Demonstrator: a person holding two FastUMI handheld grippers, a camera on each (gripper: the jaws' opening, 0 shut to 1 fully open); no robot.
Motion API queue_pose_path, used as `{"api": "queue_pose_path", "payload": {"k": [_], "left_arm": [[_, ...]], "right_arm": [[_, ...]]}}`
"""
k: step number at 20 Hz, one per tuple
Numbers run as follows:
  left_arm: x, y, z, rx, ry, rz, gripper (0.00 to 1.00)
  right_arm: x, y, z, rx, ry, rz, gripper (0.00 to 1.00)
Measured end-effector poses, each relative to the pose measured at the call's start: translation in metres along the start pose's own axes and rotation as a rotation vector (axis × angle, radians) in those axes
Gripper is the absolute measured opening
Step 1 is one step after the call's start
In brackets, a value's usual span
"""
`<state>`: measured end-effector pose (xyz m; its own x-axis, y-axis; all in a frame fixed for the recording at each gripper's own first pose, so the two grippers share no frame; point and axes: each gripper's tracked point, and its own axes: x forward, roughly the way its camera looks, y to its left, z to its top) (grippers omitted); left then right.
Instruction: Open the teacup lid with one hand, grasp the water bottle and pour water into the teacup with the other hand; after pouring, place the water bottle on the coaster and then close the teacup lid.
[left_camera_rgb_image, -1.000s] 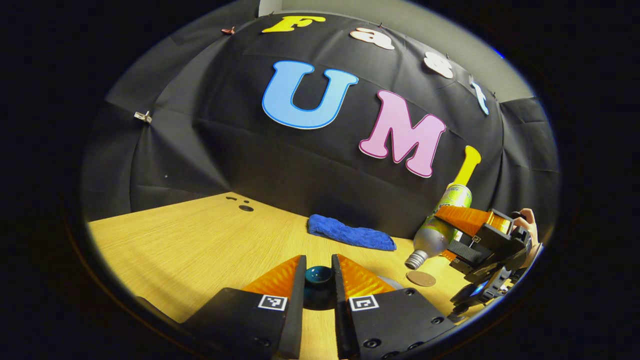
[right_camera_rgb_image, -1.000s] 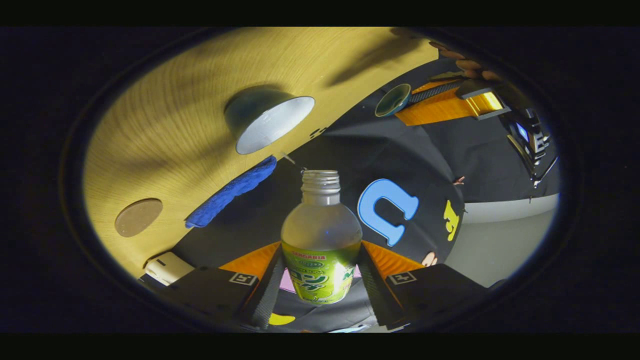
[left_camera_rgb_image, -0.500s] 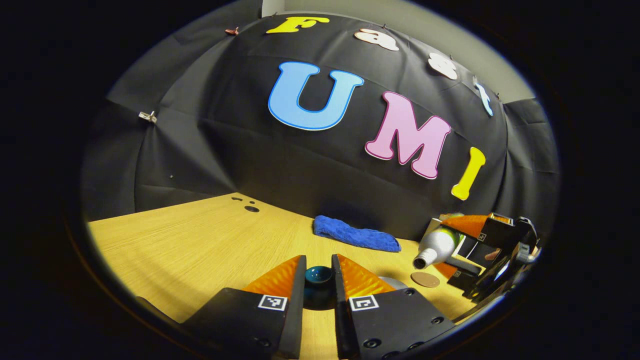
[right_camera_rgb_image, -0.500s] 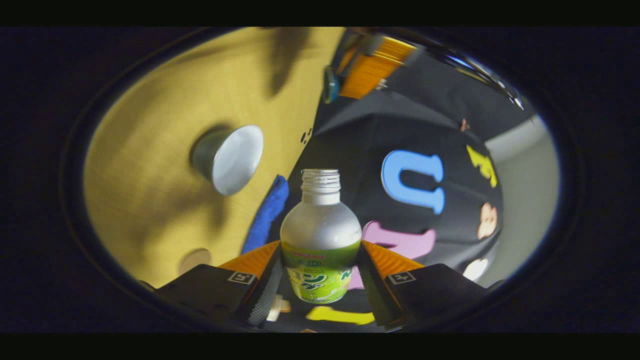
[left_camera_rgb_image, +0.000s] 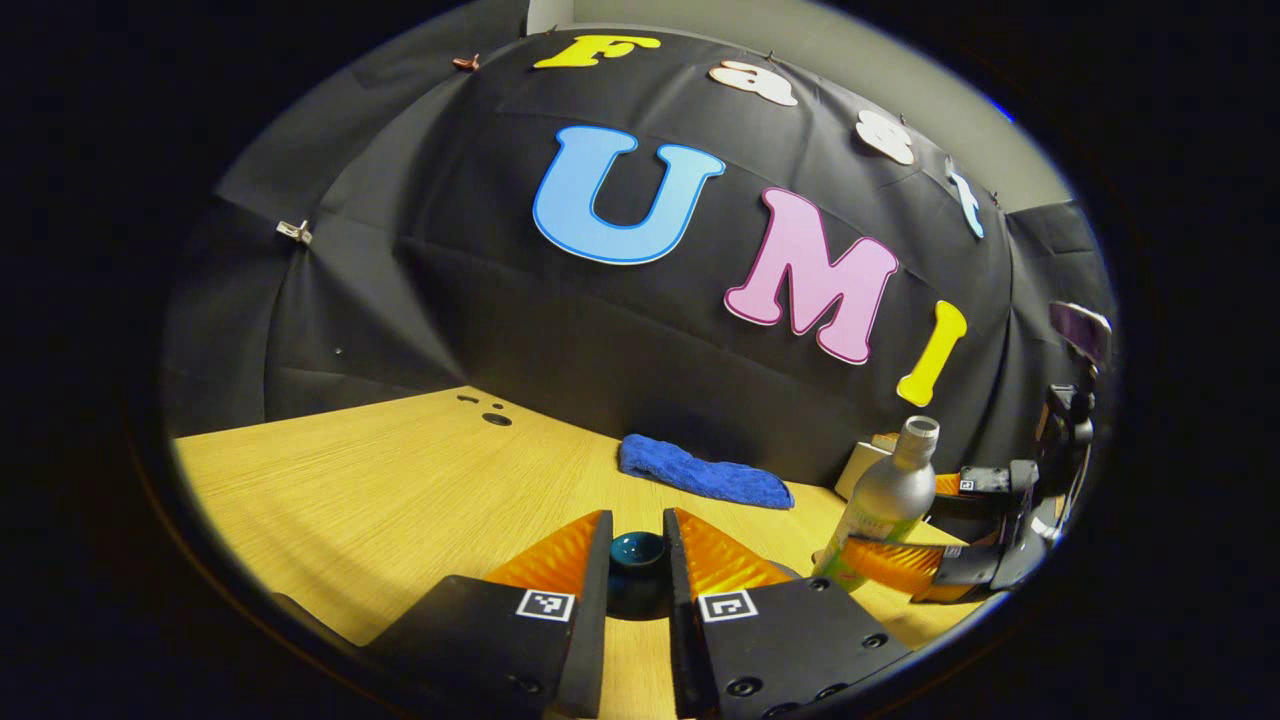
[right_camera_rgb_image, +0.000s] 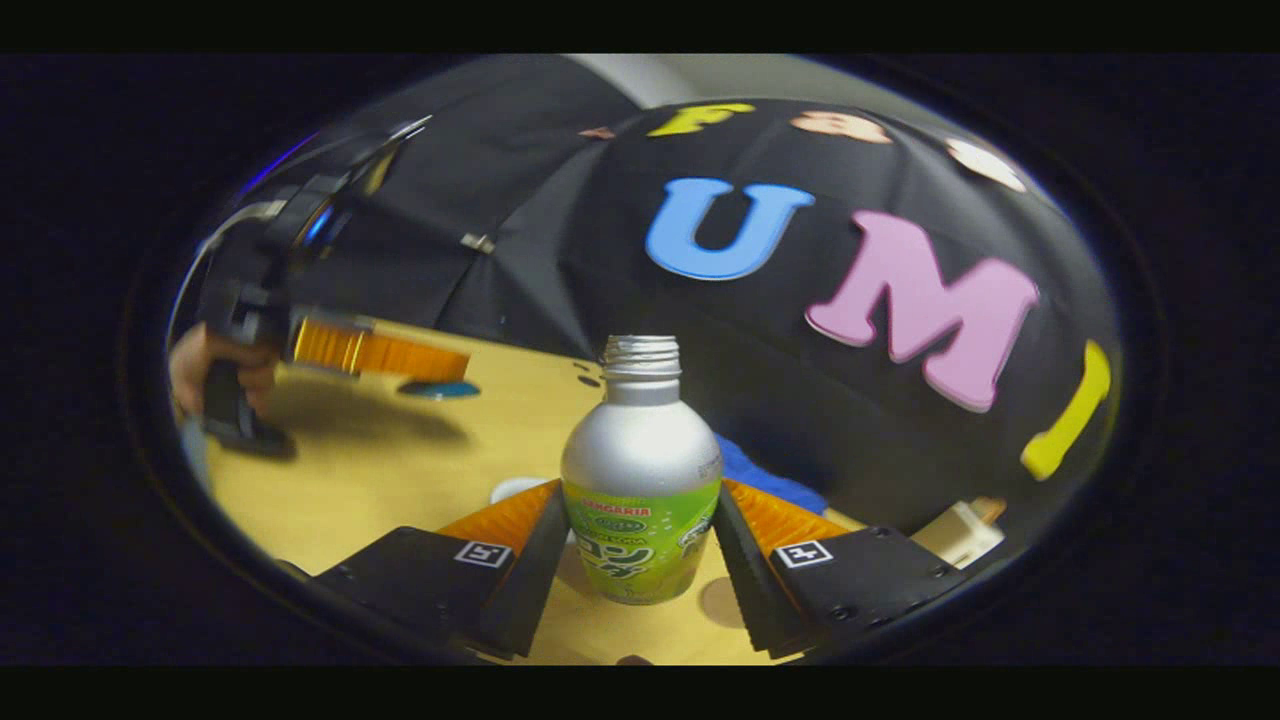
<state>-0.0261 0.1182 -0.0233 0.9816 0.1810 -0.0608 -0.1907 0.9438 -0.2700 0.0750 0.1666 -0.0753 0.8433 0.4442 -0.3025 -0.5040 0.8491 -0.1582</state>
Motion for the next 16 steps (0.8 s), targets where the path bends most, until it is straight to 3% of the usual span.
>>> {"api": "queue_pose_path", "payload": {"k": [3,10,16], "left_arm": [[0.0,-0.002,-0.002,0.005,0.006,-0.006,0.31],[0.004,-0.003,-0.006,0.006,0.015,-0.004,0.31],[0.004,-0.001,-0.007,0.007,0.018,-0.002,0.31]], "right_arm": [[0.01,-0.055,-0.004,0.154,-0.036,-0.06,0.8],[0.01,-0.129,-0.049,0.164,0.019,-0.192,0.8],[0.017,-0.146,-0.073,0.258,0.056,-0.217,0.8]]}}
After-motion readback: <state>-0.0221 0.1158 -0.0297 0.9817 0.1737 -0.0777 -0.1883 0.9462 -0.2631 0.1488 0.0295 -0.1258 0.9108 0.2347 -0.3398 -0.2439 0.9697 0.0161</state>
